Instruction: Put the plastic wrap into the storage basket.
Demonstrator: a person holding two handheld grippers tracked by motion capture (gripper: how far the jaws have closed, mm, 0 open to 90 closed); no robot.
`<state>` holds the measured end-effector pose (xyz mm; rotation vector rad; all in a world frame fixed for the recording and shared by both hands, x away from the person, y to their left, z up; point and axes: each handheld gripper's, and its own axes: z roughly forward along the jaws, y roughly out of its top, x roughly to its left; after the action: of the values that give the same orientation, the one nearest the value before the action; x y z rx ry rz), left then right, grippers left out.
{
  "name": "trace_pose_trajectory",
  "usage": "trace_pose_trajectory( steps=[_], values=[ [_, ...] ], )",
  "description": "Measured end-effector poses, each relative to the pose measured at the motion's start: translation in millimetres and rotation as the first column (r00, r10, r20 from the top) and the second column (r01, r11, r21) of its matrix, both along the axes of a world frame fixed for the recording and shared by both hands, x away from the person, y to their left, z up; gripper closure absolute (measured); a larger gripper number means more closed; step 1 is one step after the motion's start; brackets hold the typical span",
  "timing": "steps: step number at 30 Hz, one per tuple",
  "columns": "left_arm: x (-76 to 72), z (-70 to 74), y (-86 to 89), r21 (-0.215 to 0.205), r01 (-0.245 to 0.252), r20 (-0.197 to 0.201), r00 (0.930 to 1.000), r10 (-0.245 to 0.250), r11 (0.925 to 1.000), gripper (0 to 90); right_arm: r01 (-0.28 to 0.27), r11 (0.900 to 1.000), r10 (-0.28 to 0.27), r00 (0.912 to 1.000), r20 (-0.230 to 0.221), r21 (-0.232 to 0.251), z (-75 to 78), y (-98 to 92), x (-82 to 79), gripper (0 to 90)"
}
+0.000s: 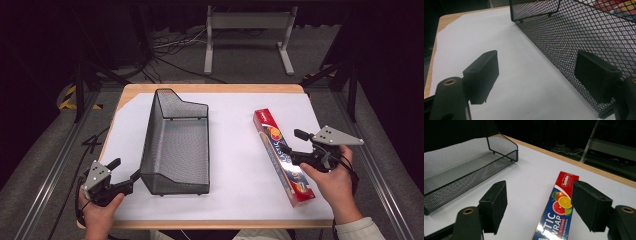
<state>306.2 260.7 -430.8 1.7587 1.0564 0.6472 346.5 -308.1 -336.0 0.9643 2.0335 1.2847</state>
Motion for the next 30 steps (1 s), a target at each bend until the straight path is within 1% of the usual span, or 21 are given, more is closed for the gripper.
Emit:
trace_pose_trajectory(
  steps=[2,4,5,6,7,8,9,10,12,15,17,18,19,20,21,22,23,24,26,28,30],
  values=[
    [0.1,0.0,-0.2,0.001,0.0,0.0,1.0,0.0,1.0,20.7,0.014,1.0,-0.014,0.9998,-0.016,-0.006,1.1,1.2,5.0,29.4],
    [0.2,0.0,-0.6,0.004,0.001,-0.001,1.0,-0.001,1.0,20.7,0.028,1.0,-0.028,0.9994,-0.022,-0.014,3.0,2.2,10.1,29.4],
    [0.2,0.0,-0.8,0.006,0.002,-0.001,1.0,-0.002,1.0,20.7,0.039,0.999,-0.039,0.9987,-0.032,-0.013,4.0,2.6,12.0,31.4],
    [0.2,0.0,-0.8,0.006,0.002,-0.001,1.0,-0.002,1.0,20.6,0.05,0.999,-0.05,0.9967,-0.064,-0.003,5.0,2.4,13.7,35.0],
    [-0.1,0.2,-1.0,0.007,0.001,-0.002,1.0,-0.001,1.0,20.7,0.079,0.997,-0.077,0.989,-0.126,0.014,5.9,2.2,15.7,35.1],
    [-0.1,0.2,-1.0,0.007,0.001,-0.002,1.0,-0.001,1.0,20.7,0.079,0.997,-0.077,0.989,-0.126,0.014,5.9,2.2,15.7,35.1],
    [-0.1,0.3,-0.9,0.007,0.001,-0.002,1.0,-0.001,1.0,20.7,0.094,0.996,-0.091,0.9821,-0.165,0.007,6.7,2.7,18.1,36.7],
    [0.0,0.2,-0.8,0.008,0.001,-0.003,1.0,-0.001,1.0,20.7,0.094,0.995,-0.098,0.9815,-0.165,-0.031,7.3,4.9,23.2,36.1],
    [0.0,0.1,-0.9,0.009,0.002,-0.003,1.0,-0.002,1.0,20.7,0.1,0.993,-0.109,0.9818,-0.155,-0.064,6.7,6.7,27.4,34.1],
    [-0.4,-0.1,-0.8,0.009,0.001,-0.003,1.0,-0.001,1.0,20.7,0.112,0.991,-0.124,0.9765,-0.176,-0.08,2.6,9.5,35.1,30.8],
    [-0.5,-0.2,-0.5,0.005,0.0,-0.001,1.0,0.0,1.0,20.7,0.135,0.985,-0.153,0.9705,-0.187,-0.106,-2.6,11.5,41.0,28.6],
    [-0.5,-0.3,-0.1,0.004,-0.001,-0.001,1.0,0.001,1.0,20.7,0.148,0.982,-0.168,0.9682,-0.185,-0.118,-4.9,12.2,43.1,28.5],
    [-0.8,-0.3,0.0,0.002,-0.004,-0.002,1.0,0.004,1.0,20.7,0.148,0.982,-0.168,0.9682,-0.185,-0.118,-4.9,12.2,43.1,28.5],
    [-0.8,-0.5,0.4,0.004,-0.002,-0.002,1.0,0.002,1.0,20.7,0.162,0.979,-0.184,0.9652,-0.186,-0.126,-7.3,13.2,44.9,28.6],
    [-1.0,-0.5,0.7,0.006,-0.003,-0.003,1.0,0.003,1.0,20.7,0.171,0.977,-0.195,0.9597,-0.203,-0.127,-10.5,14.0,47.5,28.7],
    [-1.1,-0.6,0.8,0.006,-0.004,-0.003,1.0,0.004,1.0,20.7,0.197,0.973,-0.219,0.9491,-0.226,-0.119,-13.3,14.0,49.5,29.1],
    [-1.1,-0.8,0.9,0.003,-0.004,-0.002,1.0,0.004,1.0,20.7,0.215,0.969,-0.239,0.936,-0.258,-0.12,-16.1,13.3,51.9,29.5],
    [-1.3,-0.8,1.0,0.003,-0.005,-0.004,1.0,0.005,1.0,20.7,0.221,0.968,-0.247,0.9257,-0.286,-0.12,-20.1,12.8,55.2,29.1],
    [-1.5,-1.0,1.1,0.003,-0.005,-0.004,1.0,0.005,1.0,20.7,0.227,0.965,-0.259,0.9093,-0.326,-0.133,-26.2,12.0,59.7,29.0],
    [-1.6,-1.2,1.4,0.004,-0.006,-0.005,1.0,0.006,1.0,20.7,0.221,0.964,-0.259,0.8996,-0.351,-0.145,-31.1,11.8,62.6,26.5],
    [-2.0,-1.2,1.5,0.0,-0.01,-0.005,0.9999,0.01,1.0,20.7,0.212,0.964,-0.257,0.8921,-0.372,-0.159,-36.6,12.9,64.6,22.8]
  ],
)
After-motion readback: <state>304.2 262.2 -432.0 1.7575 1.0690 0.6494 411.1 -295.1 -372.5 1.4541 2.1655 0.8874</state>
